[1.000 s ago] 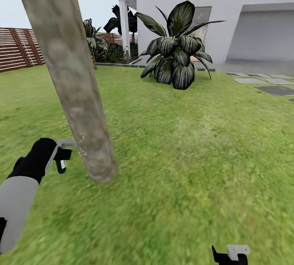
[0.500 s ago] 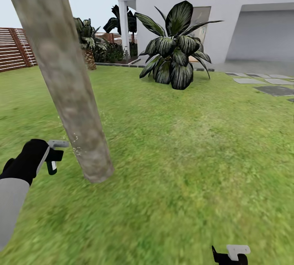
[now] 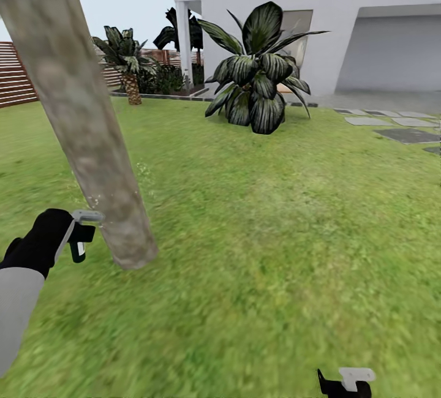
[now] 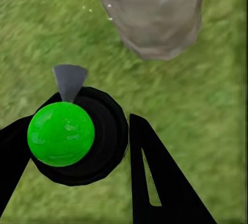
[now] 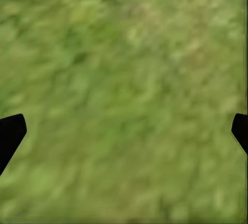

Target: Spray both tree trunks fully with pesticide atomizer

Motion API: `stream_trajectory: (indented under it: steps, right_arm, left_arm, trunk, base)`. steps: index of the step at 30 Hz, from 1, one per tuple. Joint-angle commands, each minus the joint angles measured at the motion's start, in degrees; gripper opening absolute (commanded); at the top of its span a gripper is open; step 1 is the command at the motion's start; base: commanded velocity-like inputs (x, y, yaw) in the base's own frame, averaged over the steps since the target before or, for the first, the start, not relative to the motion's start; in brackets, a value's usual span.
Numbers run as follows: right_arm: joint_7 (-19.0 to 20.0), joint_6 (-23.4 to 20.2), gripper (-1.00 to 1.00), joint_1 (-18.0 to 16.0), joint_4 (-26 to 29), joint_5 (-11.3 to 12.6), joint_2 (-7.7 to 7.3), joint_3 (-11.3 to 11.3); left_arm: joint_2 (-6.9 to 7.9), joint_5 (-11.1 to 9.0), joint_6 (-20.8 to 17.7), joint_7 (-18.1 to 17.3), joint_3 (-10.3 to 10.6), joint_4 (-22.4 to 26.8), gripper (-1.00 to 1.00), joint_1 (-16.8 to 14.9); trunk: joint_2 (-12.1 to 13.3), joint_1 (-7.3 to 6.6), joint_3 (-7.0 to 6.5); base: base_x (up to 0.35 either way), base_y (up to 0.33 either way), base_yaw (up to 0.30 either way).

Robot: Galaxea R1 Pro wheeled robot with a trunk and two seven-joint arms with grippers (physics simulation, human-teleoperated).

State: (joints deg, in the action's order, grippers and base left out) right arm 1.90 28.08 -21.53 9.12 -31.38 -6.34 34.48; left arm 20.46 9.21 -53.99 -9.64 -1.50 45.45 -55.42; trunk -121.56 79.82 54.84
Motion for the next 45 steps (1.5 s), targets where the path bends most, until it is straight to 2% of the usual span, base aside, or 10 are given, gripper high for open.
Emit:
stream_trajectory:
  steps: [1, 14, 25, 34, 35, 39, 45]
  right_arm:
    - [0.21, 0.22, 1.00, -0.02, -0.07, -0.35, 0.01, 0.48]
    - [0.21, 0.22, 1.00, -0.01, -0.07, -0.35, 0.01, 0.42]
    - [0.13, 0.22, 1.00, -0.02, -0.07, -0.35, -0.06, 0.50]
    - [0.17, 0.22, 1.00, -0.02, -0.07, -0.35, 0.01, 0.42]
    - [0.16, 0.22, 1.00, -0.01, -0.07, -0.35, 0.01, 0.42]
    - [0.15, 0.22, 1.00, -0.01, -0.07, -0.36, 0.01, 0.41]
    - [0.19, 0.22, 1.00, -0.03, -0.07, -0.35, 0.01, 0.42]
  left_arm:
    - [-0.04, 0.64, -0.24, -0.55, -0.15, 0.08, -1.00, -0.04]
    - [-0.14, 0.49, -0.50, -0.49, -0.34, 0.08, -1.00, -0.12]
    - [-0.42, 0.46, -0.58, -0.42, -0.42, 1.30, -1.00, -0.13]
    - [-0.24, 0.60, -0.49, -0.38, -0.58, 0.97, -1.00, -0.04]
    - [-0.05, 0.62, -0.37, -0.34, -0.68, 0.66, -1.00, 0.15]
    - [0.19, 0.62, 0.30, 0.33, -0.99, 0.34, -1.00, 4.73]
    - [-0.16, 0.40, 0.90, 0.50, -1.13, -2.44, -1.00, 6.17]
  trunk:
    - [-0.02, -0.01, 0.05]
    - [-0.02, -0.01, 0.05]
    - [-0.02, -0.01, 0.05]
    - [-0.02, -0.01, 0.05]
    - [-0.02, -0.01, 0.05]
    - [-0.02, -0.01, 0.05]
    - [-0.02, -0.01, 0.00]
  base:
    - [-0.005, -0.276, 0.000]
    - [0.022, -0.274, 0.217]
    - [0.168, -0.246, 0.014]
    - [0.016, -0.270, 0.076]
    - [0.000, -0.273, 0.253]
    - [0.109, -0.250, 0.268]
    - [0.236, -0.189, 0.269]
